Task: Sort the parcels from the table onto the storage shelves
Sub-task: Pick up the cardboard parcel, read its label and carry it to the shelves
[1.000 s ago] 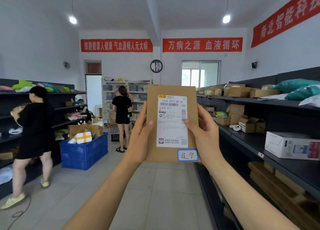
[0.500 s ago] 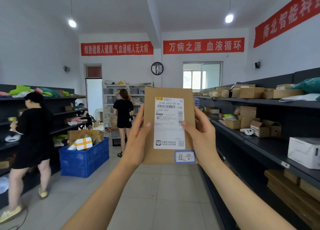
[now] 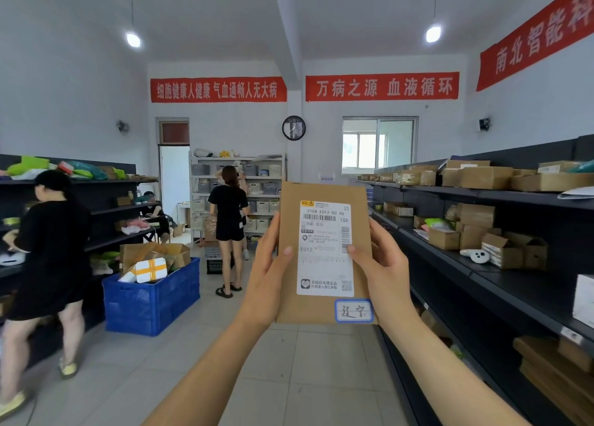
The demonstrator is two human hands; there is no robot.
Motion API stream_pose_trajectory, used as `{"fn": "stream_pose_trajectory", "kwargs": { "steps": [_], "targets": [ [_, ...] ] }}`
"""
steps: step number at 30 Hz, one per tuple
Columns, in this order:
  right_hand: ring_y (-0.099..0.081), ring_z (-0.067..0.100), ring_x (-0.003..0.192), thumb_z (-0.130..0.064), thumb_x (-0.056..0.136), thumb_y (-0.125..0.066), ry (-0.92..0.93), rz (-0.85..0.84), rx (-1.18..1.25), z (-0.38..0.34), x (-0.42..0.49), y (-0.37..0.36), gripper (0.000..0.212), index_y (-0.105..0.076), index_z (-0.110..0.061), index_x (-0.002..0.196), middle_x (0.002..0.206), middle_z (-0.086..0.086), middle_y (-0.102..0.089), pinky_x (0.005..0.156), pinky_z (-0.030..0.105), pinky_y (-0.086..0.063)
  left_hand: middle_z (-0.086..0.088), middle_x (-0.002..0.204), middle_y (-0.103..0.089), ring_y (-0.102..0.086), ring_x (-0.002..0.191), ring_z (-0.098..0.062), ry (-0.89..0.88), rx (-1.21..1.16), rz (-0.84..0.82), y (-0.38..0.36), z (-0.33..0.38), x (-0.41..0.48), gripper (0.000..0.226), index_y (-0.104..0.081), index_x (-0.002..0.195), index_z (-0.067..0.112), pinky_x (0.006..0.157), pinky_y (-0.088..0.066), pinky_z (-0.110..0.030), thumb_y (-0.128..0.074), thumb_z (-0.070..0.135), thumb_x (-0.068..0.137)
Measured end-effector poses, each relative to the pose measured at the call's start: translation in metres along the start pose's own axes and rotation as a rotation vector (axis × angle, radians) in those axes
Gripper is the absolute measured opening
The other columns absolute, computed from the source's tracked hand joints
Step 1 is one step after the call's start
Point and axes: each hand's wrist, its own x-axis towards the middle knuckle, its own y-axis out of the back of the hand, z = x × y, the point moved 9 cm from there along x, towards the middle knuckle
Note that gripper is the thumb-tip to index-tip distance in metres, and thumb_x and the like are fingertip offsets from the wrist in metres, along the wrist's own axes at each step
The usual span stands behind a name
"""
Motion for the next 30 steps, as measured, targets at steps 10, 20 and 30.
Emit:
{"fn": "stream_pose_trajectory", "kwargs": {
  "steps": [10, 20, 30],
  "targets": [
    [-0.069, 0.008, 0.101, -0.002, 0.087, -0.064, -0.029, 0.019, 0.049, 0.051, 0.057, 0.071, 0.045, -0.058, -0.028, 0.122, 0.107, -0.014, -0.073, 0.071, 0.022, -0.057, 0.023, 0.145, -0.038, -0.044, 0.130, 0.002, 0.005, 0.018, 0.001, -0.070, -0.049, 0.050, 0.049, -0.032, 0.127, 0.061, 0.110, -0.039, -0.033, -0.055, 0.041, 0.088],
    [-0.069, 0.009, 0.102, -0.004, 0.087, -0.064, -0.065, 0.043, 0.090, 0.102, 0.104, 0.121, 0.046, -0.057, -0.031, 0.123, 0.111, -0.009, -0.071, 0.074, 0.025, -0.059, 0.013, 0.146, -0.039, -0.049, 0.126, -0.004, 0.026, 0.030, 0.008, -0.118, -0.092, 0.094, 0.049, -0.035, 0.129, 0.058, 0.103, -0.046, -0.029, -0.053, 0.039, 0.088],
    [-0.069, 0.011, 0.102, -0.006, 0.086, -0.065, -0.127, 0.047, 0.112, 0.166, 0.138, 0.099, 0.045, -0.058, -0.039, 0.115, 0.108, -0.010, -0.072, 0.073, 0.026, -0.059, 0.005, 0.144, -0.047, -0.057, 0.115, -0.001, 0.074, -0.025, 0.039, -0.094, -0.146, 0.131, 0.051, -0.033, 0.136, 0.045, 0.079, -0.052, -0.013, -0.049, 0.026, 0.091]
  ]
}}
